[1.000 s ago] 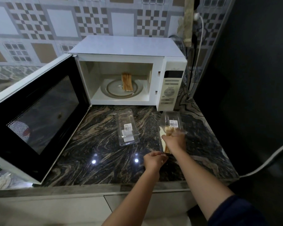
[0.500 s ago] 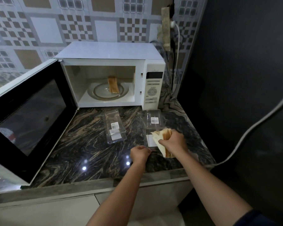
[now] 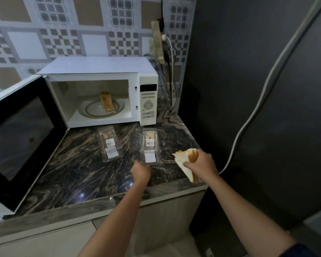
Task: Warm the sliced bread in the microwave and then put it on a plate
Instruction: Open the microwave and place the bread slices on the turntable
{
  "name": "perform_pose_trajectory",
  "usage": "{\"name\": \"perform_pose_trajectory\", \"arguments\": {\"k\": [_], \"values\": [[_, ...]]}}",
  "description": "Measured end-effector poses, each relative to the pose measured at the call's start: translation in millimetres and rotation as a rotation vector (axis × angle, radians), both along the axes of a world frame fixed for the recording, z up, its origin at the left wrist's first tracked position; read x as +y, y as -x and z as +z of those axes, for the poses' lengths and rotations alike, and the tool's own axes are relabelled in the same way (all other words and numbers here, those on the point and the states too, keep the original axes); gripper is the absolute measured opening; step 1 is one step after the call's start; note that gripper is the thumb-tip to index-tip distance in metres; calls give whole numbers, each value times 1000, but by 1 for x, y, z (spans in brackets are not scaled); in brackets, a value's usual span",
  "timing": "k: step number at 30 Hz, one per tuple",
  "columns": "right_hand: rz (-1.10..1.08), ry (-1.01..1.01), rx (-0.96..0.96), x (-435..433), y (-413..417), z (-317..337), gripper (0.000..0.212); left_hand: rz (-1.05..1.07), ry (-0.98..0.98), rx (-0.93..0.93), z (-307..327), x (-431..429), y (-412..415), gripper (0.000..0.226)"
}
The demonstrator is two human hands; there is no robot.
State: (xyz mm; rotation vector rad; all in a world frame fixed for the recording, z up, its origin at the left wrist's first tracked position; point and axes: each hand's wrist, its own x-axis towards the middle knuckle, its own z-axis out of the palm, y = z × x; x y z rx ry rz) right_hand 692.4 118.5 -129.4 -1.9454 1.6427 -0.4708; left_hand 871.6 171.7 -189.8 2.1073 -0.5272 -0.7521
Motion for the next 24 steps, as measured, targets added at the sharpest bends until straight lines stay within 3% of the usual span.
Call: {"name": "perform_pose_trajectory", "arguments": {"k": [3,12,15,20,24], "values": [[-48,42,-13,1,1,8,50,-109,-16,-80,-7,10,4,47],[-113,214,-109,-16,-50,49,49,-506,-316,-279,-21,62,-32,70],[-91,242,-140,-18,-87,58,52,-508,-373,-412,-26,80,-59,64],[6,250,-181,-24,-156,66,48,-366,-307,-604,-46,108,-104,60],[100,255,-177,-36,-223,72,48,-361,-375,-633,-48,102,-152,59]]}}
